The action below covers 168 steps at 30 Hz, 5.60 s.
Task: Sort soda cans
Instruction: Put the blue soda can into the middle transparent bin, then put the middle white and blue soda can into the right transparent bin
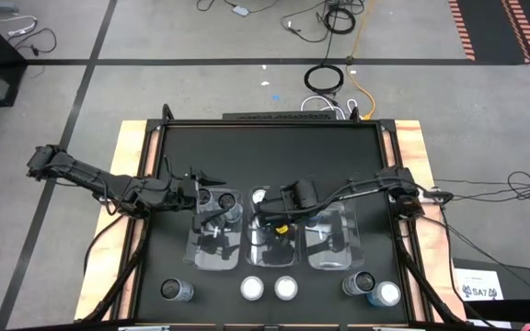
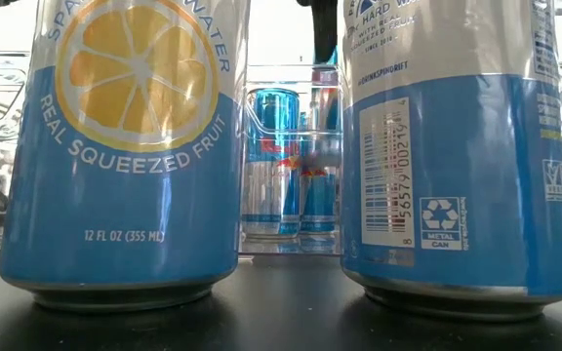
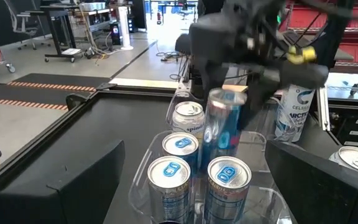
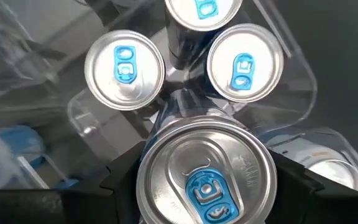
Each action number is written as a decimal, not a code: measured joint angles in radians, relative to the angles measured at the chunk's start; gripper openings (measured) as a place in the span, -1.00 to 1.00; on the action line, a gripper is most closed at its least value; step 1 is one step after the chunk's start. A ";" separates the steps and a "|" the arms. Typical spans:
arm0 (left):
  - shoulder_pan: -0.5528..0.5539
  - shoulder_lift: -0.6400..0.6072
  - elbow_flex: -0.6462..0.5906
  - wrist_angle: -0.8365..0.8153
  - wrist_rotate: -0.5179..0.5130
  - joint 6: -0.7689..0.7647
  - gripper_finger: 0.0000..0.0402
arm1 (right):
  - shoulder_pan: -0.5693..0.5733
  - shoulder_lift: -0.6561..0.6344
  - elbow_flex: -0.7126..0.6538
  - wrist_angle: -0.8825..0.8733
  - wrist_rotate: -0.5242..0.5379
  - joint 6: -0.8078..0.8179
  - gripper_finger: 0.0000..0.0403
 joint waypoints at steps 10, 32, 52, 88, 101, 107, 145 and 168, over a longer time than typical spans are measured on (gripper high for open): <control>0.000 0.000 0.000 0.000 0.000 0.000 0.98 | 0.000 0.089 0.000 -0.006 0.010 -0.026 0.15; 0.000 0.000 0.000 -0.004 0.000 -0.002 0.98 | -0.045 -0.007 -0.287 0.243 -0.071 -0.048 0.15; 0.000 0.000 0.000 -0.007 0.000 0.000 0.98 | -0.044 -0.024 -0.289 0.235 -0.078 -0.027 0.38; 0.000 0.000 0.000 -0.007 0.009 -0.005 0.98 | -0.035 -0.024 -0.061 0.039 -0.069 0.009 0.39; 0.000 0.000 0.000 -0.006 0.009 -0.005 0.98 | 0.139 -0.024 0.071 -0.093 0.008 0.379 0.39; 0.000 0.000 0.000 -0.006 0.009 -0.005 0.98 | 0.253 -0.024 0.071 -0.097 0.001 0.653 0.39; 0.000 0.000 0.000 -0.007 0.009 -0.005 0.98 | 0.400 0.122 0.071 0.117 -0.070 0.968 0.38; 0.000 0.000 0.000 -0.007 0.009 -0.005 0.98 | 0.395 0.122 0.071 0.215 0.004 0.765 0.63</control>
